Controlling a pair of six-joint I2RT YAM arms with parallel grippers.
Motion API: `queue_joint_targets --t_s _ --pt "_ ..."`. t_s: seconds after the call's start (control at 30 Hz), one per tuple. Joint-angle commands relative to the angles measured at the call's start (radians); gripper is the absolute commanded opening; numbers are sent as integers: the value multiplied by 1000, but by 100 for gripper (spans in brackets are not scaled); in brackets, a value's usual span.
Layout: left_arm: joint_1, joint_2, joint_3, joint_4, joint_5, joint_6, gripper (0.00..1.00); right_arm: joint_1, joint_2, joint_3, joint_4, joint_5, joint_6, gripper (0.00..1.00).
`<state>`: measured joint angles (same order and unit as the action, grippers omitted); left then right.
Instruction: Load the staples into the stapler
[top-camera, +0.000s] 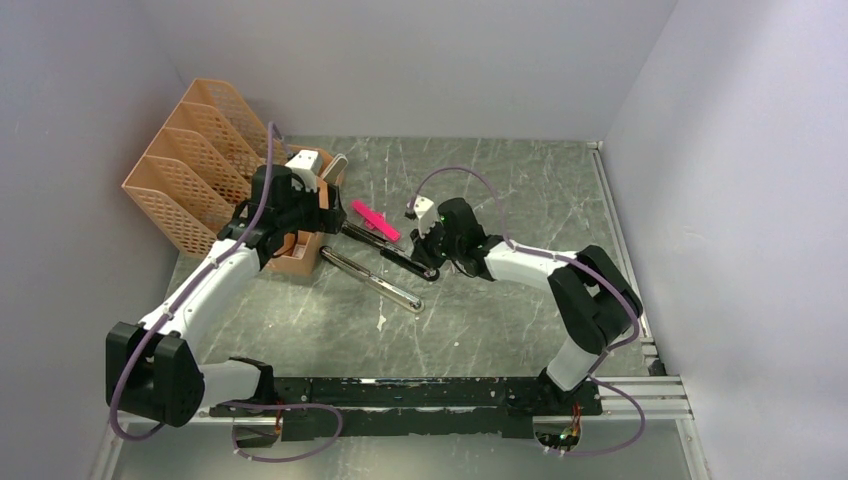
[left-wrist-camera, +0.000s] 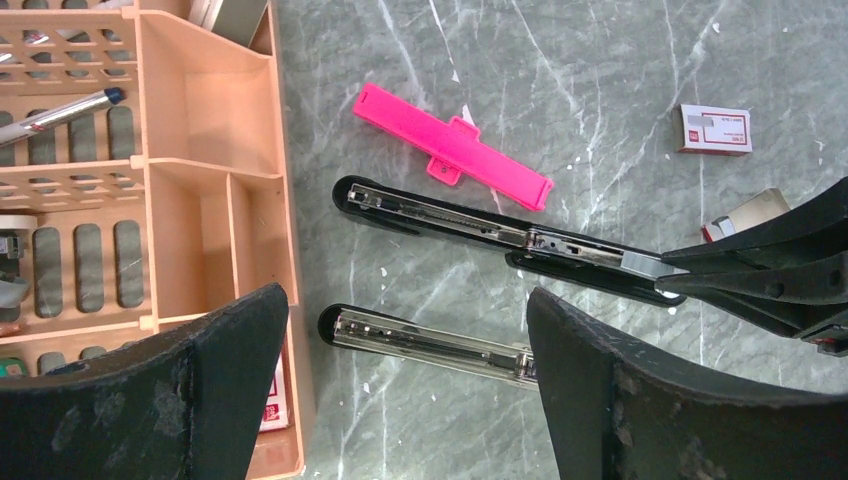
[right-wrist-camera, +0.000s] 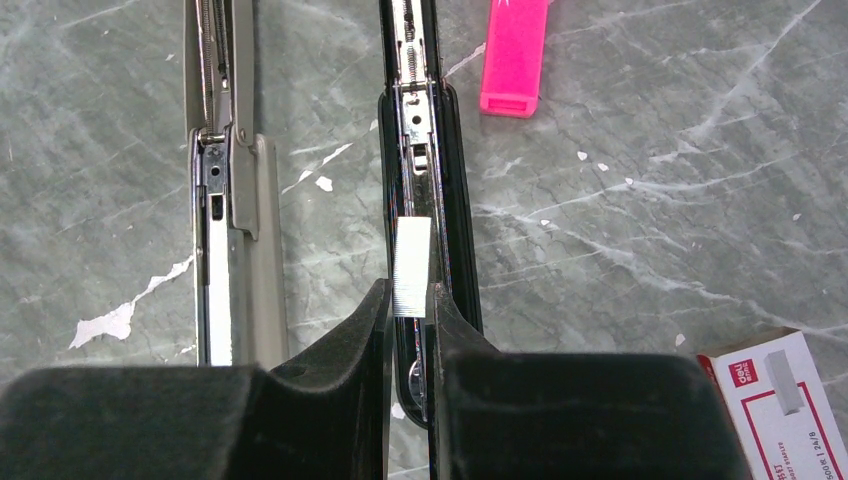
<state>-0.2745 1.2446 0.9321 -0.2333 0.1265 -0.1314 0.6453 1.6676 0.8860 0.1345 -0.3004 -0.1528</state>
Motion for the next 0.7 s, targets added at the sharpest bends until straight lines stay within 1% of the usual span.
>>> queue_joint_targets --t_s 0.0,0.67 --pt "19 9 -3 26 -19 -14 93 -10 16 32 -10 -15 20 0" --pt "23 10 -8 35 -18 -14 94 -12 51 53 -19 -3 36 0"
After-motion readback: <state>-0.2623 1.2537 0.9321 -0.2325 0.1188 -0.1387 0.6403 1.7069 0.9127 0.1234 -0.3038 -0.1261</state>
